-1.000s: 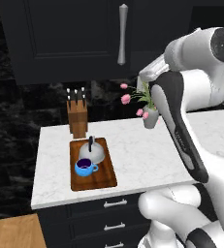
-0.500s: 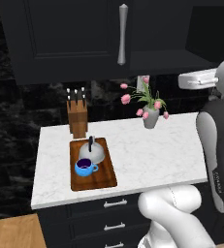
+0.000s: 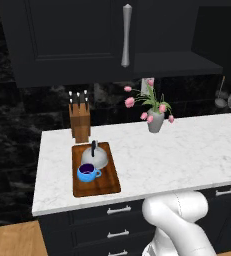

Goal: Pick the kettle from the counter and place it on the tray. Then pick the mug from the cabinet and place it on the tray. Then close the cabinet doors.

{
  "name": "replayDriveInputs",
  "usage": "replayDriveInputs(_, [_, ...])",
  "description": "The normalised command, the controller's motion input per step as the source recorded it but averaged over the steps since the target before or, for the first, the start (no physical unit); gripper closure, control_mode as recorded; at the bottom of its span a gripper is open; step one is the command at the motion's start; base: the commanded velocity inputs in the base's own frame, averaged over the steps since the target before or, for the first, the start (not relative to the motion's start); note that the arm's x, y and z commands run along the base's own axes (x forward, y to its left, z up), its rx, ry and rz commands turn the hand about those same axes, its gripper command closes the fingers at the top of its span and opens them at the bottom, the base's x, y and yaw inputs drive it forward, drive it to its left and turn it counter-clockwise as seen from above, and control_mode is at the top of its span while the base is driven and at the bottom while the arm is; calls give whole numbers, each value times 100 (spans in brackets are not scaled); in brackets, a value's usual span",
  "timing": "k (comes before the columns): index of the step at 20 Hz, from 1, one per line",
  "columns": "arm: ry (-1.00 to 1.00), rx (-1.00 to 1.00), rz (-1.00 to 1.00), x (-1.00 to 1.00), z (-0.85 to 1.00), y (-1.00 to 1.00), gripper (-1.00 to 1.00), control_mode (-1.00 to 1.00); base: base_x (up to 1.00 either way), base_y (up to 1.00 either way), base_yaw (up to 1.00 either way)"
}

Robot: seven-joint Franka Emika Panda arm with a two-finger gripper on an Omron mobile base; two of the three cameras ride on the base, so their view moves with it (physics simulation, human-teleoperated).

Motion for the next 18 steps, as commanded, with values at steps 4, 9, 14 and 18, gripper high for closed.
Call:
replayDriveInputs(4, [-4,45,-2,-59,-19,-72,100,-100,0,0,0])
replayDriveInputs(9, [-7,47,-4,-62,-17,-72,100,-100,0,0,0])
replayDriveInputs(14, [-8,30,-8,-10,-26,-54,100,-100,0,0,0])
replayDriveInputs(18, [-3,16,-6,3,-21,-37,100,-100,0,0,0])
